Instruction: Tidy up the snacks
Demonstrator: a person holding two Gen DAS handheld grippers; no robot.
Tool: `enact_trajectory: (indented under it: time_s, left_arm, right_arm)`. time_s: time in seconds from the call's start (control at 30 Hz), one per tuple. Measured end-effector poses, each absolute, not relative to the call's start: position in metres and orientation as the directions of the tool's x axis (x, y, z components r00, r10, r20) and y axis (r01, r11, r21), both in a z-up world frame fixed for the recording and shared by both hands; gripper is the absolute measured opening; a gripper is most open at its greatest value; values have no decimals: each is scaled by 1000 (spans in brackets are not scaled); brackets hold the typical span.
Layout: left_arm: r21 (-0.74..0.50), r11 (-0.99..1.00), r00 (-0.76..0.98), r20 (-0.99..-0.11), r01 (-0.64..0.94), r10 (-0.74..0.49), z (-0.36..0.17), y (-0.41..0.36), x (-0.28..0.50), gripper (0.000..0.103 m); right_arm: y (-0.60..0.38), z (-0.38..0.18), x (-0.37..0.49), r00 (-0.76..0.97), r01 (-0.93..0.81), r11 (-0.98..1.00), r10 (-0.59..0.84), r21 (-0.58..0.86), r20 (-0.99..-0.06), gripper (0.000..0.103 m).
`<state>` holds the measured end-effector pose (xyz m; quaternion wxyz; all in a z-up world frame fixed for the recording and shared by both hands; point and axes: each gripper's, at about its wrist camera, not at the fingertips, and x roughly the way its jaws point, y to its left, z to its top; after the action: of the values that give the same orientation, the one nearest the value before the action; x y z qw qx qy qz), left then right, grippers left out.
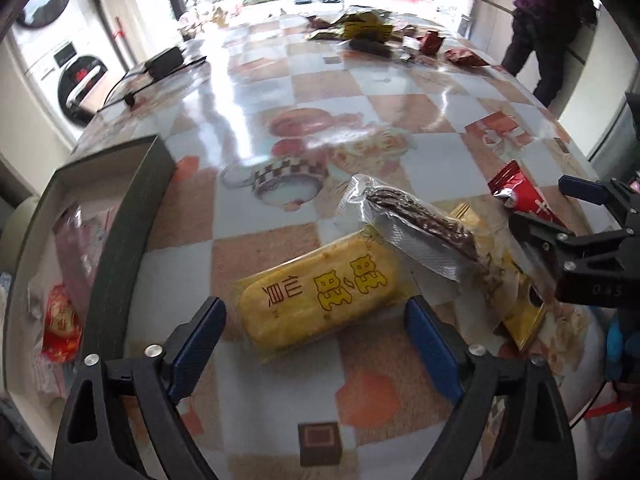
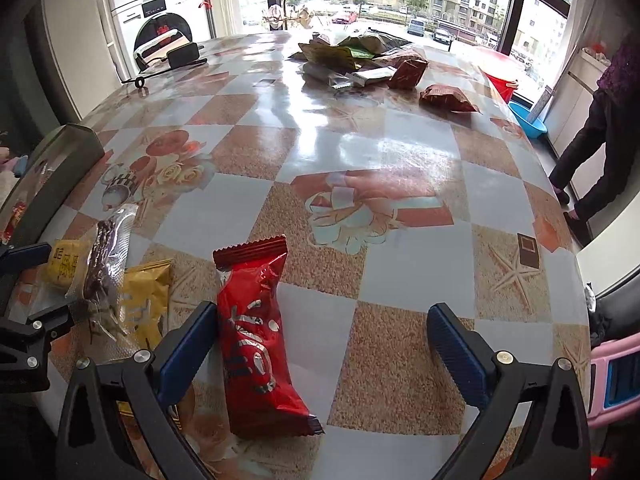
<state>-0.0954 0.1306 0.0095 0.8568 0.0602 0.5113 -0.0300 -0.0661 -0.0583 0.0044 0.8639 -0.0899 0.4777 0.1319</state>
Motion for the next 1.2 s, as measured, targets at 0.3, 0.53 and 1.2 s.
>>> enact_trajectory:
  time_s: [0.3, 0.53, 1.2]
  left_arm:
    - [-4, 990, 501, -863, 141, -74, 7, 135, -95, 84]
    - [-3, 984, 495, -864, 180, -93, 17, 136, -109, 20]
    - [195, 887, 499, -865, 419, -45, 17, 75, -48, 45]
  right_arm:
    - [-58, 5, -66, 519, -315, 949, 146, -30, -842, 103]
    - [-58, 5, -67, 519, -314, 949, 146, -29, -842, 103]
    - [-59, 4, -67, 520, -314, 949, 146, -29, -842, 103]
